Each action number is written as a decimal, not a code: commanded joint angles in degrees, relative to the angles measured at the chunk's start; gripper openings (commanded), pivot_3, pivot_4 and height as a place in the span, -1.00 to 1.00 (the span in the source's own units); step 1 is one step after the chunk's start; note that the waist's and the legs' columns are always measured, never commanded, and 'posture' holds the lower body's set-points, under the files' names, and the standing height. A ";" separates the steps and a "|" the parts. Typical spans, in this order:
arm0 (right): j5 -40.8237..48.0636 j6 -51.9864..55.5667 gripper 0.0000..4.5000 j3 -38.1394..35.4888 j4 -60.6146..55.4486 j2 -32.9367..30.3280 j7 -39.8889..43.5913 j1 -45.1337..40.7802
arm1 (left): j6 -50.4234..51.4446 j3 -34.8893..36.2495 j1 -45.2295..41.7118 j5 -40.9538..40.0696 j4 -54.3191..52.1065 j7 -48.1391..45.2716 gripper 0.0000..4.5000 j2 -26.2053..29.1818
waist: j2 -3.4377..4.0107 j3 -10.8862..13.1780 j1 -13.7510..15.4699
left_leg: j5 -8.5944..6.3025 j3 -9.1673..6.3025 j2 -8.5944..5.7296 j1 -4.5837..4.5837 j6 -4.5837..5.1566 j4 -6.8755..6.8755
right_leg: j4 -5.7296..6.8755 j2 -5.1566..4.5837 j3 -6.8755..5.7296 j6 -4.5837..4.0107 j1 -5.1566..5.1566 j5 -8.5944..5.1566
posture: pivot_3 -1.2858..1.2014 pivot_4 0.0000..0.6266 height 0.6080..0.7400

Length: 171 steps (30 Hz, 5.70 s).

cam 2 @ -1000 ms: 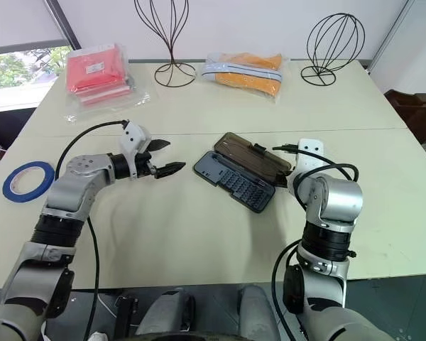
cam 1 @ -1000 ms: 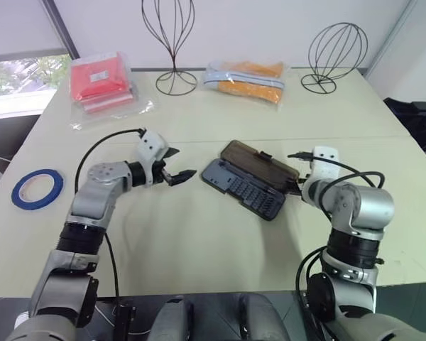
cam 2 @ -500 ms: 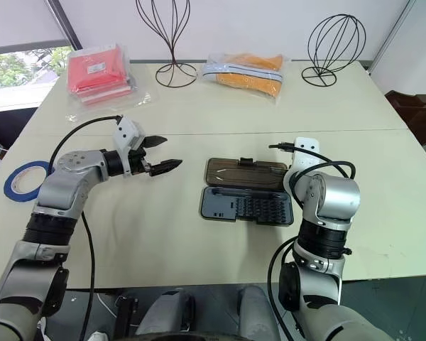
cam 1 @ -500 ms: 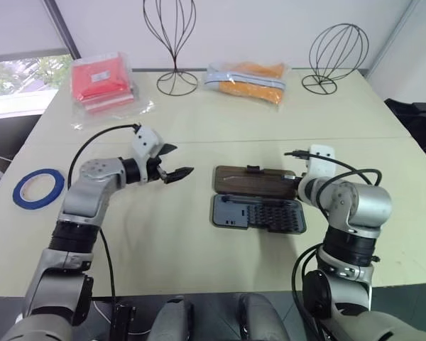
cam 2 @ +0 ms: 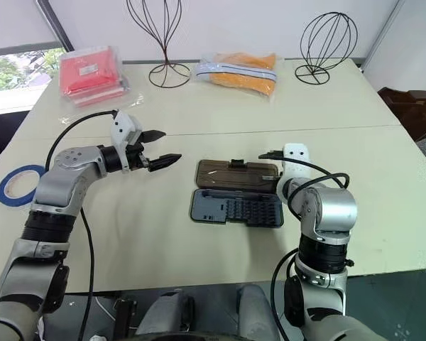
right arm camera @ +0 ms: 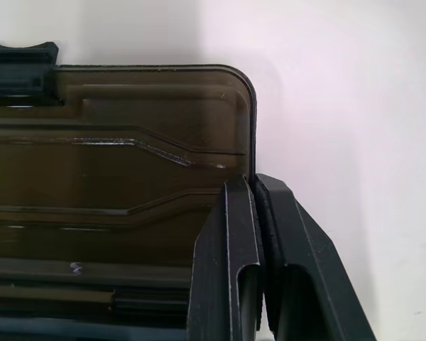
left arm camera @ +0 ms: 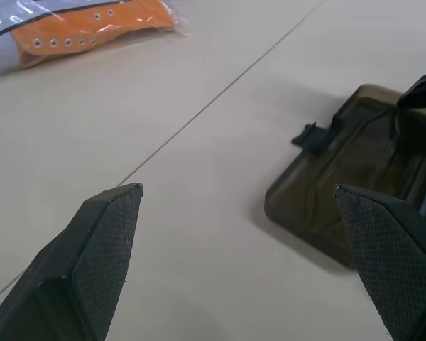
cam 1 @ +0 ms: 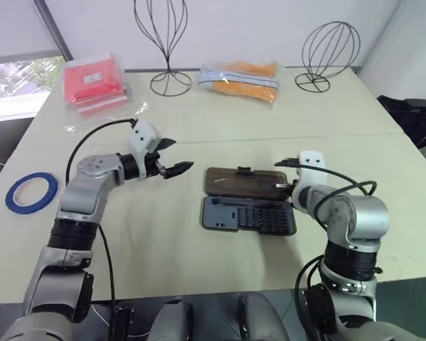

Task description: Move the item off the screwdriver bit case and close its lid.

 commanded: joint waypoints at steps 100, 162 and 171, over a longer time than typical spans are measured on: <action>53.94 -31.47 1.00 16.94 -8.46 -48.06 -0.38 4.62 | -7.24 -18.59 13.34 -3.78 -17.41 -32.08 -0.98 6.48 | 0.05 0.09 1.81 | -0.16 0.02 0.07 -0.47 0.31 0.22 | -0.34 -0.01 0.01 -0.02 -0.12 -0.01 | 0.03 -0.52 1.00; -5.81 -56.45 -0.98 37.58 19.41 -36.34 56.50 -0.81 | -24.33 -21.86 18.39 6.96 -3.77 -23.99 -1.00 3.78 | 0.11 -0.21 1.56 | -0.23 0.01 0.10 1.35 0.41 0.07 | -0.36 0.04 0.00 -0.04 1.53 -0.04 | 0.03 -0.52 1.00; -10.43 -62.48 -0.16 37.73 30.37 -32.94 58.39 -4.56 | -24.64 -21.91 18.63 7.14 -3.94 -23.63 -1.00 3.75 | 0.13 -0.40 1.49 | -0.23 0.01 0.10 1.40 0.41 0.06 | -0.39 0.04 -0.01 -0.04 1.58 -0.04 | 0.03 -0.52 1.00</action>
